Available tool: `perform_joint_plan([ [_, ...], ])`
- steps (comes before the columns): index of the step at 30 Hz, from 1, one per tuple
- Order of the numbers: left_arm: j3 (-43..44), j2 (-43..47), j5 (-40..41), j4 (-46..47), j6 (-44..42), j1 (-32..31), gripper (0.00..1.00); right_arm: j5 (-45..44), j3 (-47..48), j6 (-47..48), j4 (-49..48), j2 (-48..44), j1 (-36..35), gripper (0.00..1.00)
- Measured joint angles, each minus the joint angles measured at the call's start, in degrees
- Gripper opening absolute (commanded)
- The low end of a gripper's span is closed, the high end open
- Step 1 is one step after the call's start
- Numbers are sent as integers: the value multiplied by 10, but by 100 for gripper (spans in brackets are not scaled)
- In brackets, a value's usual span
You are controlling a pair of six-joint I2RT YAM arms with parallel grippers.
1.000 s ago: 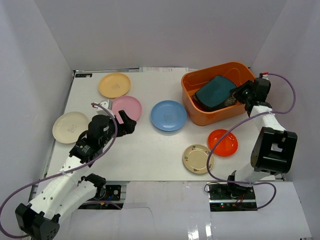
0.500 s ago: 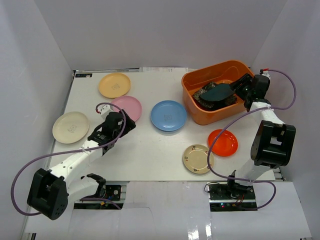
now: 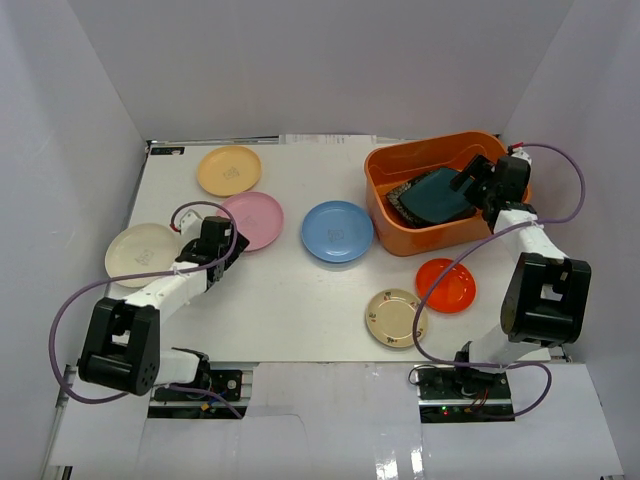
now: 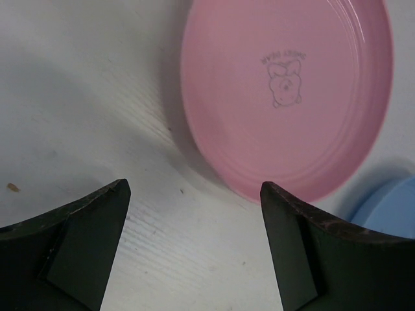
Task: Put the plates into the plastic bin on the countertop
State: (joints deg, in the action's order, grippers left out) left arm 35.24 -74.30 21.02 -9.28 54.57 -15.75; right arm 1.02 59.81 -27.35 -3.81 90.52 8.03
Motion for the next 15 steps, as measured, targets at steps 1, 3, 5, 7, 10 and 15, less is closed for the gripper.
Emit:
perform_joint_plan([
  [1, 0, -6, 0, 4, 0, 11, 93, 0, 0, 7, 6, -8, -6, 90],
  [3, 0, -18, 0, 16, 0, 25, 93, -5, 2, 19, 16, -19, -17, 90],
  [5, 3, -37, 0, 25, 0, 30, 92, -12, 9, 34, 30, -26, -31, 90],
  [7, 11, -63, -1, 30, 0, 32, 91, -19, 19, 50, 45, -28, -44, 90],
  [10, 30, -101, 3, 38, -2, 33, 86, -23, 48, 80, 92, -25, -59, 90],
  [15, 61, -138, 7, 44, -9, 33, 79, -41, 108, 135, 146, -8, -91, 93],
])
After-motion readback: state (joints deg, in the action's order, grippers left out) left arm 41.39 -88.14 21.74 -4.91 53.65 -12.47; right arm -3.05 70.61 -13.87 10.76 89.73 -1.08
